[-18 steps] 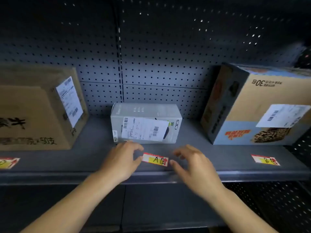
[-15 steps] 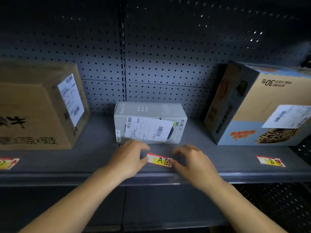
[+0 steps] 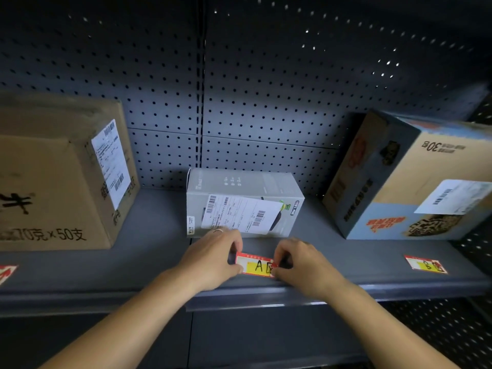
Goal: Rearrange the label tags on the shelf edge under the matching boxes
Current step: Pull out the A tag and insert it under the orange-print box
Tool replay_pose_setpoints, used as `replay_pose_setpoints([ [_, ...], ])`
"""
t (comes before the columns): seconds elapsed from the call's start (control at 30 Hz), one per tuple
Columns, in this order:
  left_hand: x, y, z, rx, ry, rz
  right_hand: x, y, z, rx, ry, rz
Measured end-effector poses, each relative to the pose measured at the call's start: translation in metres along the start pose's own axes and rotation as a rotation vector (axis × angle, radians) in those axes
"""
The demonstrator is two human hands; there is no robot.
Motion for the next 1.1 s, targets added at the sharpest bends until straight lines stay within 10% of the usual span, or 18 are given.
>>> replay_pose_setpoints([
  [0.67,-0.069,0.008,0.046,-0.994,-0.219,0.145,-0.064,0.064,0.014,0.940,-0.222,0.058],
  [1.1,-0.139,-0.010,0.065,-1.023,-0.374,0.259,-0.097,0.093,0.004,1.274,-0.244,0.113],
])
Point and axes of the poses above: each hand's wrist, its own x-axis towards the middle knuckle, its own z-axis out of the back of the hand, y = z × x, the point moved 3 cm from there along x, towards the middle knuckle, and after that the axes turned 4 degrees about x, right-handed, at the moved point
